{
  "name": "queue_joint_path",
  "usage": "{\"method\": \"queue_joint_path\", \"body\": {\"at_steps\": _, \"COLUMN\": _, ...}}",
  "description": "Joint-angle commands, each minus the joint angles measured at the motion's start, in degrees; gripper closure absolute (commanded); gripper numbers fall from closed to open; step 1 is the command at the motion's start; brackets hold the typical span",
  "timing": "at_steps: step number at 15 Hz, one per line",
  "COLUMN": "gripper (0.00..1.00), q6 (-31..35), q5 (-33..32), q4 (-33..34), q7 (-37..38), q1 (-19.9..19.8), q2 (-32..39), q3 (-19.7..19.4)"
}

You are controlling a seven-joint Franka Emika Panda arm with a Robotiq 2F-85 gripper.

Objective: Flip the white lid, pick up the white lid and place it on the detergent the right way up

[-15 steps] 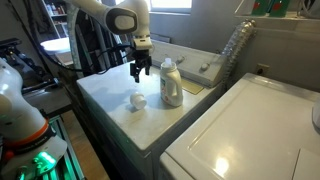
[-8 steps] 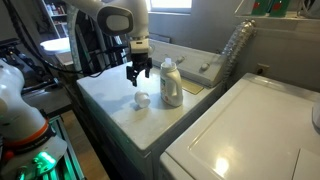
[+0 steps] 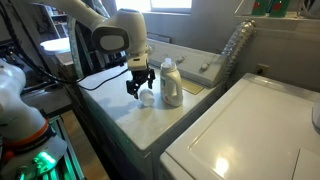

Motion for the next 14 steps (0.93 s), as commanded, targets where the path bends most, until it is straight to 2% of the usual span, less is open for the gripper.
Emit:
{"method": "queue_joint_path", "body": {"at_steps": 1, "gripper": 0.00, "q6": 3.57, "q5": 3.44, "q4": -1.98, "q7": 0.19, "q1": -0.91, "q2": 0.27, "q3": -1.12}}
{"method": "queue_joint_path", "body": {"at_steps": 5, "gripper": 0.00, "q6": 5.93, "q5": 7.65, "q4": -2.24, "q7": 0.26, "q1": -1.07, "q2": 1.67, "q3": -2.07}}
{"method": "queue_joint_path", "body": {"at_steps": 9, "gripper": 0.00, "q6": 3.35, "q5": 14.24, "q4": -1.48, "q7": -1.47, "q1": -0.51, "q2": 3.30, "q3": -2.87}}
{"method": "queue_joint_path", "body": {"at_steps": 14, "gripper": 0.00, "q6": 2.61, "q5": 17.90, "q4": -0.96, "q7": -1.61, "q1": -0.47, "q2": 5.56, "q3": -2.87}}
